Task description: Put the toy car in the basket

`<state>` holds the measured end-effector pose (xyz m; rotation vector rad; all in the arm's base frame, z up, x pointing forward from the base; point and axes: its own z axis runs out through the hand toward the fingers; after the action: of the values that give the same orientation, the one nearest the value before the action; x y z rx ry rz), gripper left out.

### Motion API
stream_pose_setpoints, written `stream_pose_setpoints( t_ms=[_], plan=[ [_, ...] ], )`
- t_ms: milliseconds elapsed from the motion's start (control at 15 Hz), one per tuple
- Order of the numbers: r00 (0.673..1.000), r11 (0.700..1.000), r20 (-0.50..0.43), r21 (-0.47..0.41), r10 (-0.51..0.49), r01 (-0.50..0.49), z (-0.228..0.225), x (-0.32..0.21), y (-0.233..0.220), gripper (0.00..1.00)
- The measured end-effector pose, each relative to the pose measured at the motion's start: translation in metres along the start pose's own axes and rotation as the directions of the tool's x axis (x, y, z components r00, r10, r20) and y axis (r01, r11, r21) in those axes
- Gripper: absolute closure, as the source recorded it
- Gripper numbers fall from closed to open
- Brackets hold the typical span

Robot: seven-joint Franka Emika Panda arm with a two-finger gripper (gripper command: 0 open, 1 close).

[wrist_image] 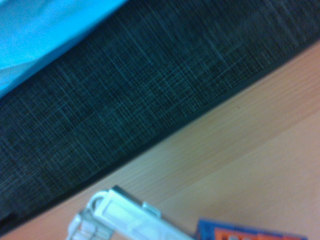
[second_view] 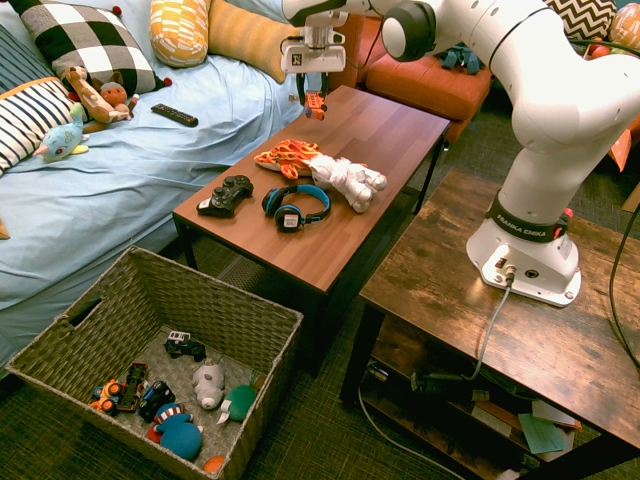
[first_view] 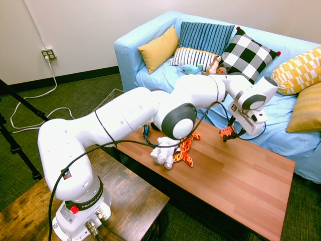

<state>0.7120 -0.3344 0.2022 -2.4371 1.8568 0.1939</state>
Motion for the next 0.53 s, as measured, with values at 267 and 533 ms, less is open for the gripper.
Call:
stream_pose_setpoints(
  t_ms=[267,533],
  plan=[
    [0.981,0.988,-0.117,0.005,-0.154,0.156,-0.033,-0.095,-0.065,1.0],
    [0.915,0.947,-0.246,-0.106,-0.321,0.304,-0.035,-0.278,-0.133,1.0]
  ],
)
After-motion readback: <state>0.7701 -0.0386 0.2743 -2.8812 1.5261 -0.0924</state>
